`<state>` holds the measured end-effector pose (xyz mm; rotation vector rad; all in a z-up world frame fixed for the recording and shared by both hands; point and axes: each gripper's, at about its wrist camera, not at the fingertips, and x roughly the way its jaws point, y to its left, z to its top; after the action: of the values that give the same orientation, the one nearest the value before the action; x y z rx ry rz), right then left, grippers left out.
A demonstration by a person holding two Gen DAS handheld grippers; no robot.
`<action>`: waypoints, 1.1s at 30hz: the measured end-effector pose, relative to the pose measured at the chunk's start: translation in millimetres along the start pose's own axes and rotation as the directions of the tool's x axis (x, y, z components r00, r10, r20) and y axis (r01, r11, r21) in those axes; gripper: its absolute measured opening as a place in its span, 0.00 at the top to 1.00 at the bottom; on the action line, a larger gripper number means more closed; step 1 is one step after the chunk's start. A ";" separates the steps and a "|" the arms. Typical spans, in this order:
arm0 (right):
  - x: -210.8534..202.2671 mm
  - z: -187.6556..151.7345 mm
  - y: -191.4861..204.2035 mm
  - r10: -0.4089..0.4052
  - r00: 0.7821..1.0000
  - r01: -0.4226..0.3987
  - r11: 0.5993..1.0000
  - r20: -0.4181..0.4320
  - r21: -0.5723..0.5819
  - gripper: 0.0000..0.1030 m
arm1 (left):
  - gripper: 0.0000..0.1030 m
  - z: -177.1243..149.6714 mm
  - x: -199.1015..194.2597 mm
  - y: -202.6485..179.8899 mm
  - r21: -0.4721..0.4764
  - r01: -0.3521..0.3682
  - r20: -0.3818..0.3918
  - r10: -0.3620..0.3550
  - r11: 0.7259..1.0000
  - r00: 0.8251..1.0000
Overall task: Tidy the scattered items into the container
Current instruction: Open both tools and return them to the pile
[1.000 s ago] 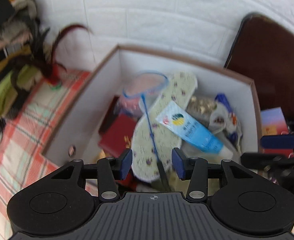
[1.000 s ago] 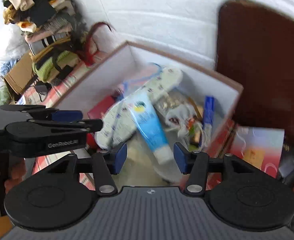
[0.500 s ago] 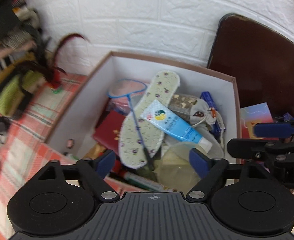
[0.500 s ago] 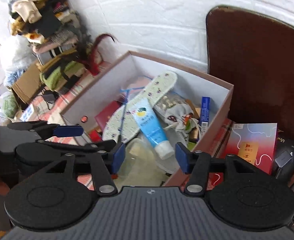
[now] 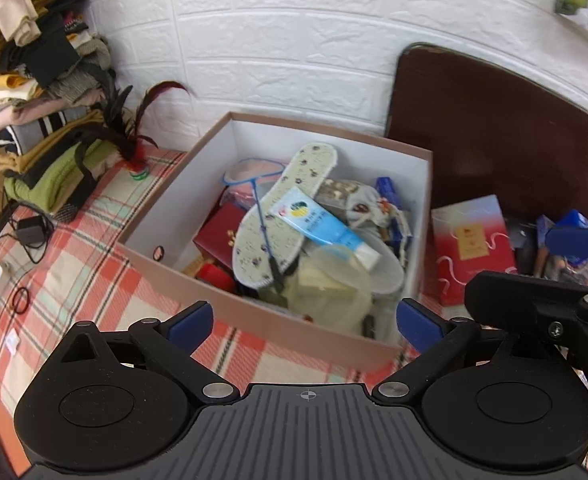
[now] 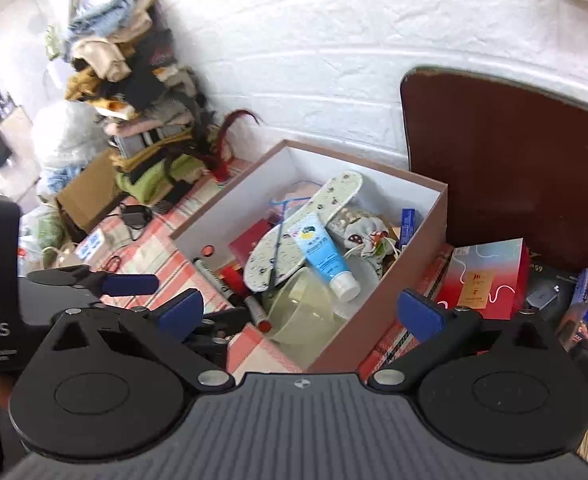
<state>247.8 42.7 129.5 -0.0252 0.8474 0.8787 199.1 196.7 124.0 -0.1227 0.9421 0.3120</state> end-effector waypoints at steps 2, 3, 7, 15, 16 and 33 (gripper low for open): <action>-14.8 -8.2 2.0 -0.007 1.000 0.007 1.000 0.027 -0.013 0.00 | 0.00 -8.1 -9.3 -9.6 0.020 0.006 0.009 -0.006 1.000 1.000; -21.6 -12.7 1.7 -0.008 0.999 0.008 1.000 0.033 -0.009 0.00 | 0.00 -12.2 -13.5 -14.6 0.029 0.007 0.011 -0.008 1.000 1.000; -49.3 -34.7 -1.4 -0.028 0.997 0.026 0.999 0.073 0.027 0.00 | 0.00 -27.0 -28.9 -36.6 0.071 0.022 0.011 -0.023 0.997 1.000; -105.4 -89.2 -28.8 -0.099 0.981 0.073 0.985 0.169 0.154 0.00 | 0.00 -52.8 -46.0 -96.0 0.185 0.115 -0.011 -0.114 0.976 0.993; -111.3 -94.4 -33.0 -0.114 0.979 0.085 0.982 0.172 0.169 0.00 | 0.00 -55.1 -46.5 -104.2 0.202 0.128 -0.018 -0.127 0.971 0.992; -182.0 -156.3 -103.3 -0.358 0.925 0.300 0.892 0.125 0.337 0.00 | 0.00 -84.4 -44.3 -203.1 0.324 0.293 -0.097 -0.276 0.900 0.956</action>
<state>155.8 -201.1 111.3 0.1830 0.7715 0.4104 173.5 -25.3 104.0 0.0464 0.9983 -0.1265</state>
